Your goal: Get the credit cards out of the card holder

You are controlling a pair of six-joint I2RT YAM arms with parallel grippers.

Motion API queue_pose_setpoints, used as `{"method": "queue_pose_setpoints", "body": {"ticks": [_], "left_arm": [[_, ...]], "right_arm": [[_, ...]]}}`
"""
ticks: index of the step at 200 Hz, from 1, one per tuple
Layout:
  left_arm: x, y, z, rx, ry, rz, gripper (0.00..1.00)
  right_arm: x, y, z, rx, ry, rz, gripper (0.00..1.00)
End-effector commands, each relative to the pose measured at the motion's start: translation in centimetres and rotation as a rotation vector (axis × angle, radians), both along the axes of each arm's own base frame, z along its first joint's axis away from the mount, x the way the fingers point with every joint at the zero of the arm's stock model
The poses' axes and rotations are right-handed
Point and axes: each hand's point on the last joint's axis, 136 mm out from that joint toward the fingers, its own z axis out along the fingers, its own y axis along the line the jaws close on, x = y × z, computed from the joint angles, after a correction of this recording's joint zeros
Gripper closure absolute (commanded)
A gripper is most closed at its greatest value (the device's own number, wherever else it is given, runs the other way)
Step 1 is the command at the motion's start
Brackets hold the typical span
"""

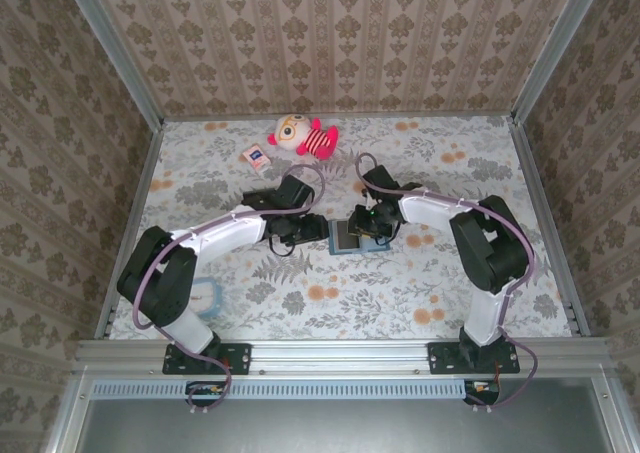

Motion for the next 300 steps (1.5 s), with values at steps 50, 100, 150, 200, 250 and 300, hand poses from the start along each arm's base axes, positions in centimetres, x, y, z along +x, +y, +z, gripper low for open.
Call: {"method": "queue_pose_setpoints", "body": {"ticks": [50, 100, 150, 200, 250, 300], "left_arm": [[0.2, 0.0, -0.3, -0.038, -0.016, 0.027, 0.47], [-0.2, -1.5, -0.3, -0.097, 0.002, -0.010, 0.57], [0.5, -2.9, -0.7, -0.099, 0.024, -0.042, 0.69], [1.9, -3.6, -1.6, -0.088, 0.037, -0.058, 0.77], [1.9, -3.6, -3.2, -0.056, 0.070, -0.051, 0.79], [1.2, -3.3, -4.7, -0.035, 0.102, -0.049, 0.80]], "right_arm": [[-2.6, 2.6, 0.2, 0.086, 0.045, 0.044, 0.76], [-2.6, 2.2, 1.3, 0.115, 0.002, 0.028, 0.79], [-3.0, 2.3, 0.7, 0.155, 0.000, 0.039, 0.84], [-2.6, 2.8, 0.6, 0.199, -0.002, 0.052, 0.83], [-2.6, 2.5, 0.1, 0.190, 0.003, 0.052, 0.82], [-2.8, 1.5, -0.3, 0.134, 0.000, 0.033, 0.81]]}}
